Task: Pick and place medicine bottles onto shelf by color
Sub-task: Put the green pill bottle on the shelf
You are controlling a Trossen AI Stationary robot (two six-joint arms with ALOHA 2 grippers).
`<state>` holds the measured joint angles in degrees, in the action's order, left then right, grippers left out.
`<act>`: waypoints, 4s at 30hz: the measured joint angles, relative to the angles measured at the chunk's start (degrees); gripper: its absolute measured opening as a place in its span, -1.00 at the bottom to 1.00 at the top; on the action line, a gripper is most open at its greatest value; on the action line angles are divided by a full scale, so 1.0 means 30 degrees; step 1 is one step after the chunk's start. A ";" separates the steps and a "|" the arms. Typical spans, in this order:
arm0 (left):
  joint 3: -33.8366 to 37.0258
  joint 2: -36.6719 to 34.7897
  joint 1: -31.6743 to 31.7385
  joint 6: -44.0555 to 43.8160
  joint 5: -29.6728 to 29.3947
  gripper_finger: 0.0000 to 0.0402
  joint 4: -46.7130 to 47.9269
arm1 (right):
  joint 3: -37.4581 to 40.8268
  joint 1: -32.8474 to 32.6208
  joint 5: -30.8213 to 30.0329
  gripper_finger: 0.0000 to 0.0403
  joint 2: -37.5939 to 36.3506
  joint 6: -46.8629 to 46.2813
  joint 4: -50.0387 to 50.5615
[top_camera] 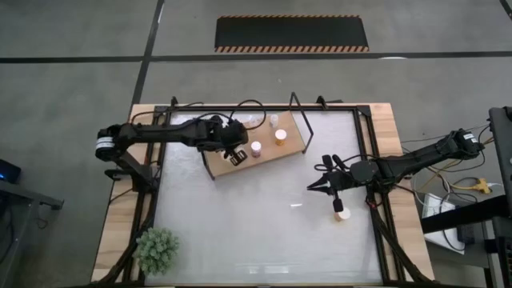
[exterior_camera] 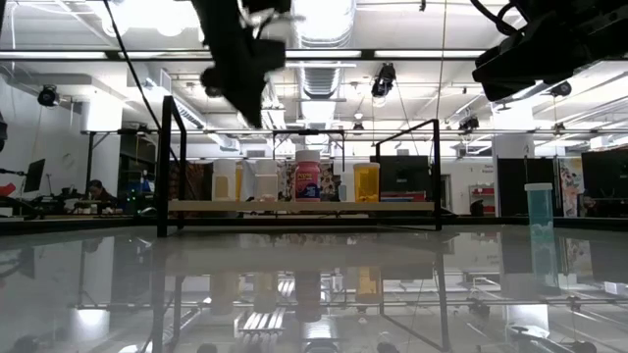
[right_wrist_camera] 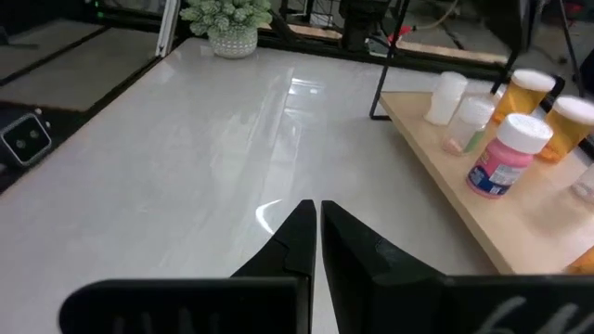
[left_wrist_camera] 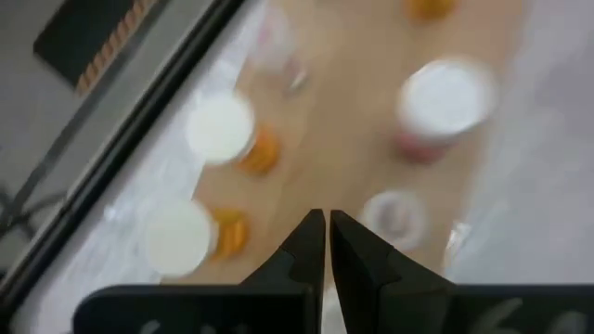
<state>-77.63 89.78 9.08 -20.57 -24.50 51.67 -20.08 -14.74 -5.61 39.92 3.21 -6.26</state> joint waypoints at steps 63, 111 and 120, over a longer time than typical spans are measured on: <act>1.1485 -1.0316 -0.8916 1.3503 -0.1128 -0.98 -1.9114 | -1.1054 0.2841 -0.0561 0.06 1.3374 -1.8720 2.2771; 1.2591 -1.0529 -0.8946 1.3148 -0.1099 -0.98 -1.9083 | -2.9312 0.4710 0.2390 -0.47 2.0897 -0.5352 2.7857; 1.3189 -1.1574 -0.8946 1.2462 -0.1069 -0.98 -1.9109 | -3.5446 0.8462 0.2219 -0.48 2.4676 -0.0168 2.8131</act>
<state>-38.06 55.05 -17.76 16.82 -27.70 -5.66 -126.41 10.64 1.05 113.95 2.71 78.13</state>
